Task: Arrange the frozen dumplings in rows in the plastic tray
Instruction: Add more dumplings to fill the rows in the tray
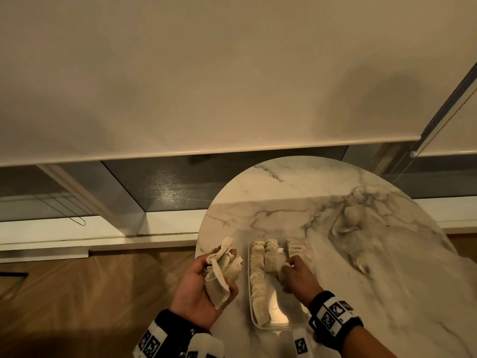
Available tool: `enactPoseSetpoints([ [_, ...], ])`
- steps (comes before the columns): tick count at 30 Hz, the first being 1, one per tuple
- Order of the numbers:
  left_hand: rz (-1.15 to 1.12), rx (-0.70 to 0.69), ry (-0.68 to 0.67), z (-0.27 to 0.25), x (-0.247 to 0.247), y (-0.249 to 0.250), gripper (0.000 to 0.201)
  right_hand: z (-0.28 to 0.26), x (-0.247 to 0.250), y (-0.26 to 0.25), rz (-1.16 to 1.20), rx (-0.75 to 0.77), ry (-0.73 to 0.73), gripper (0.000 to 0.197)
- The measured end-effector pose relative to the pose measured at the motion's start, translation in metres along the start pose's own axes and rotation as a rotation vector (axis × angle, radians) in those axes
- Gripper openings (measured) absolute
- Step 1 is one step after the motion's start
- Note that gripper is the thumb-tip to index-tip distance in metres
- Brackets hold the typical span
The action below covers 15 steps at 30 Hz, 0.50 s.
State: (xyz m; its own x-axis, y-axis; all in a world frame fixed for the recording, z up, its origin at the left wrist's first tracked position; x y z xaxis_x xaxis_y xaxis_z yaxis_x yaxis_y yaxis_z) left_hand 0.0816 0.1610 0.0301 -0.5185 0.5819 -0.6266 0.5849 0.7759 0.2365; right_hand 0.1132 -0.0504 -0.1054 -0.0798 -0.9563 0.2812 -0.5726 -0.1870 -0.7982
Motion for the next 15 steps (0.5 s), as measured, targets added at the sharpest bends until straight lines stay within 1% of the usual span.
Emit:
enactPoseSetpoints([
  [3,-0.006,0.004,-0.011,0.000,0.003,0.000,0.044,0.007,-0.004,-0.005,-0.236,0.122,0.021,0.009],
  [5,-0.013,0.001,-0.016,0.000,0.004,0.000,0.049,0.011,-0.006,-0.008,-0.331,0.176,0.041,0.009],
  [7,-0.017,-0.003,-0.011,-0.001,0.006,0.001,0.053,0.015,-0.009,-0.008,-0.373,0.186,0.041,0.009],
  [11,-0.034,-0.018,0.012,-0.002,0.010,0.002,0.051,0.025,-0.015,0.000,-0.477,0.148,0.024,0.006],
  [15,-0.032,-0.006,0.010,-0.003,0.012,0.000,0.049,0.030,-0.015,-0.003,-0.543,0.163,0.081,0.010],
])
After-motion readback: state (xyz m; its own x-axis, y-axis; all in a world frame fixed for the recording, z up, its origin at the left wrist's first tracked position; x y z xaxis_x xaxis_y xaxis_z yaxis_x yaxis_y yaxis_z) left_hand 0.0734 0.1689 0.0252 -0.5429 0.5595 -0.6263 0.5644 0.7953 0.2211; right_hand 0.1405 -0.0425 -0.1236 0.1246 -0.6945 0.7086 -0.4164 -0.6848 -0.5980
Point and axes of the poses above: each hand's wrist, its own z-axis towards the middle knuckle, its own x-axis out of the back of the hand, y = z × x, the point moved 6 cm from there along z, towards the middle knuckle, and after that the axes turned 7 degrees about y, right-handed, at the moved point
